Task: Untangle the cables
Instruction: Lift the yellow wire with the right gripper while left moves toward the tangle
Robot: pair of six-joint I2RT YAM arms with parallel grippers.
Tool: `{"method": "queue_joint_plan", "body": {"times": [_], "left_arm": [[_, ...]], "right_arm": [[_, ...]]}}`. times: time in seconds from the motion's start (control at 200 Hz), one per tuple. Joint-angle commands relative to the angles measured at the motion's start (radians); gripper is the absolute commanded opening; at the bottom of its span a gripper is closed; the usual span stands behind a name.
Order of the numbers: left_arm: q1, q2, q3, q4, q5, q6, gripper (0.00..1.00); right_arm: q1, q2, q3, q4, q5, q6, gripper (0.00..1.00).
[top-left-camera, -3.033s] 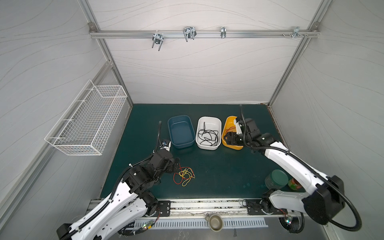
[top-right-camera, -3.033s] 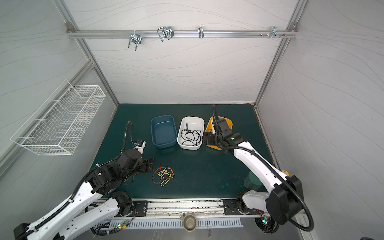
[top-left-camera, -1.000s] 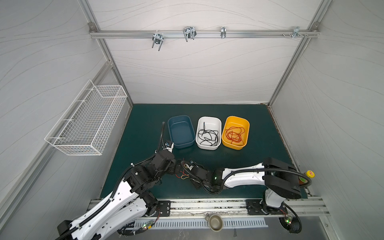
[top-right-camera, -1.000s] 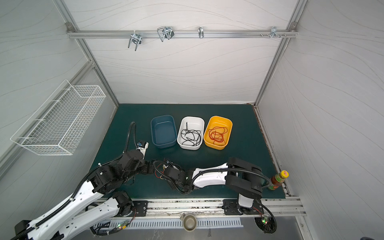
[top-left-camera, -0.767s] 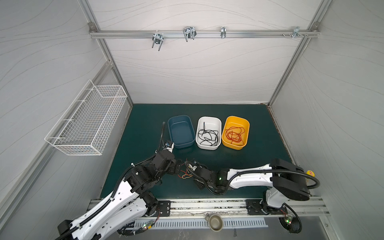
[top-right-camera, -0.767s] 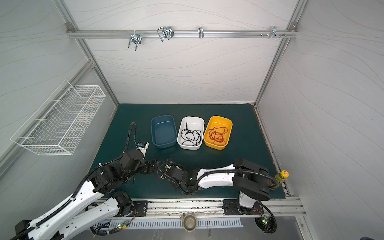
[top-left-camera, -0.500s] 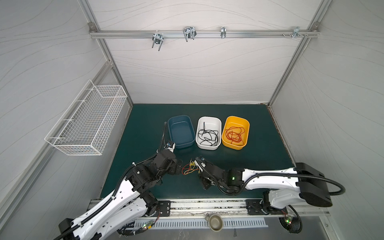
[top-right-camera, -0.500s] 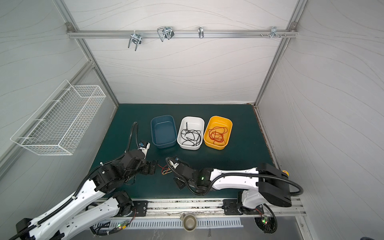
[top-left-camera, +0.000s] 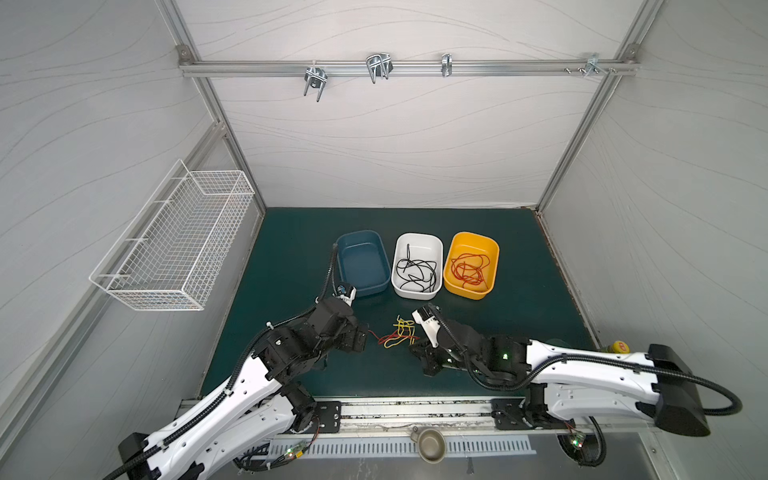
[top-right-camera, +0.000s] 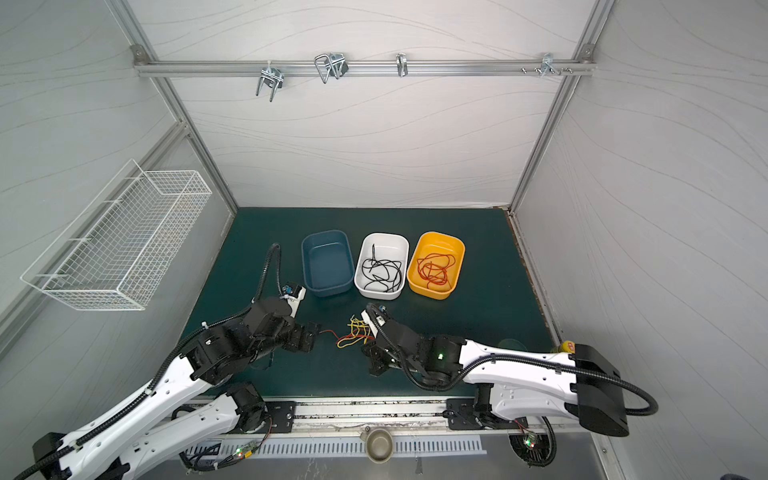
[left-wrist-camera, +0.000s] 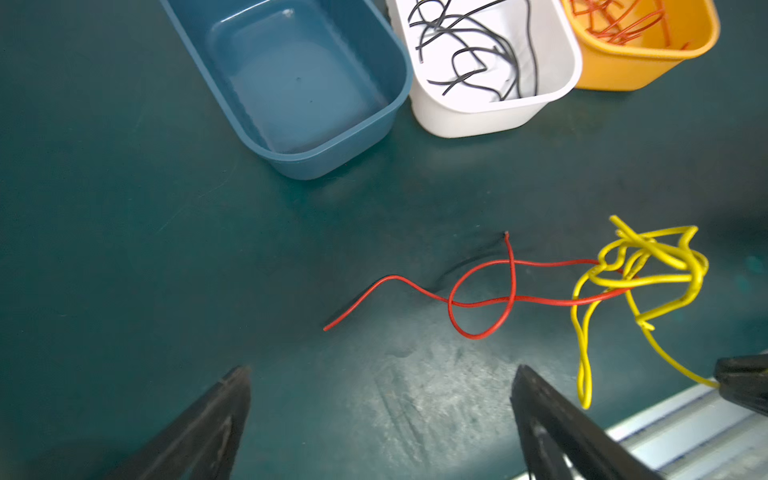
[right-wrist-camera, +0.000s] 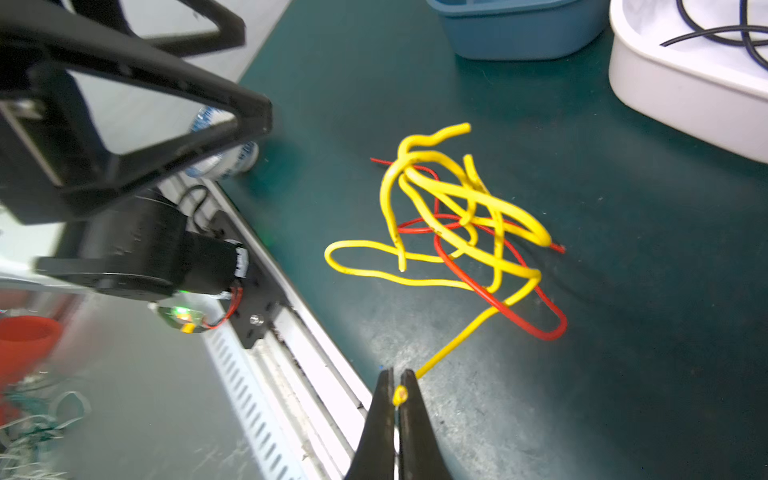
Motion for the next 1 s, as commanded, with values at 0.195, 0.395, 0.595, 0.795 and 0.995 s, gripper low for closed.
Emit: {"method": "queue_joint_plan", "body": {"times": [0.195,0.395,0.595,0.795,0.995], "left_arm": [[-0.007,0.024,0.118,0.03,0.194,-0.189,0.97],[-0.03,0.041,0.016,0.173,0.303,-0.37,0.95],[-0.076,0.053,-0.088,0.315,0.335,-0.482,0.94],[-0.117,0.082,-0.144,0.445,0.355,-0.551,0.93],[-0.165,0.123,-0.181,0.58,0.366,-0.587,0.92]], "right_arm": [[-0.086,-0.192,-0.123,0.017,-0.11,0.117,0.0],[-0.114,-0.263,-0.162,0.013,-0.141,0.136,0.0],[-0.117,-0.294,-0.171,0.003,-0.139,0.143,0.0],[-0.117,-0.295,-0.185,0.022,-0.147,0.152,0.0],[-0.117,-0.281,-0.19,0.041,-0.154,0.16,0.0]]}}
